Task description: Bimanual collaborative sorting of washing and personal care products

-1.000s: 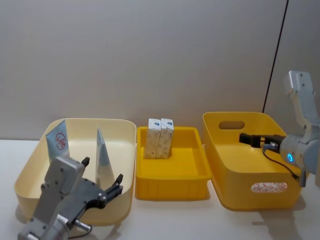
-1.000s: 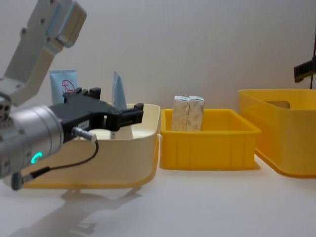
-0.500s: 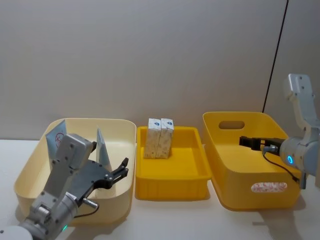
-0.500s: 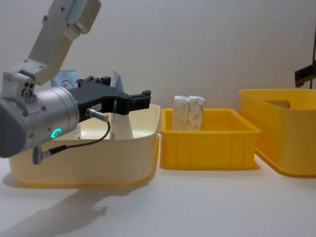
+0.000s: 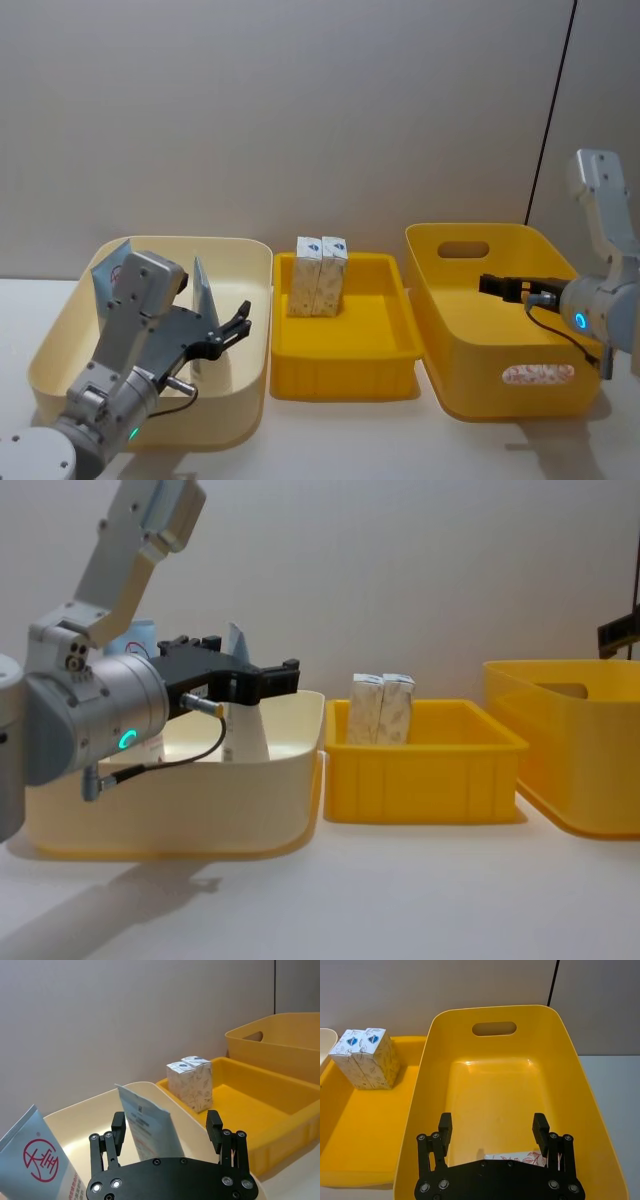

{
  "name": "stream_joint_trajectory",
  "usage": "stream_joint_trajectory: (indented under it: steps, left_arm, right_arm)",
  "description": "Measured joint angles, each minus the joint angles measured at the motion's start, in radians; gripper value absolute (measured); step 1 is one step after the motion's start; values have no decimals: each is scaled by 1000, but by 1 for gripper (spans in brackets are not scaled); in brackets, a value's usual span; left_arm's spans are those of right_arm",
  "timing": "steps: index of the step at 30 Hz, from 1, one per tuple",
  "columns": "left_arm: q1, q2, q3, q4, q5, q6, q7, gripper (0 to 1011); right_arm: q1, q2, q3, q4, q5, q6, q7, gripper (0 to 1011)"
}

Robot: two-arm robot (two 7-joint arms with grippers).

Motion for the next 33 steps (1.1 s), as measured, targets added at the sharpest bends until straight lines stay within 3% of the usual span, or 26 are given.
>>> stream_joint_trajectory:
  steps: [13, 21, 31, 33]
  left_arm:
    - [-23, -17, -9, 52, 15, 6, 13, 969]
    - [-29, -22, -11, 67, 19, 8, 17, 782]
    - [-33, -25, -12, 76, 21, 9, 19, 442]
    - [-34, -25, -12, 77, 22, 9, 20, 412]
  right_arm:
    - [0, 0, 0, 0, 0, 1, 0, 1001]
    - [0, 0, 0, 0, 0, 2, 0, 1001]
    - [0, 0, 0, 0, 0, 1, 0, 1001]
    - [0, 0, 0, 0, 0, 1, 0, 1001]
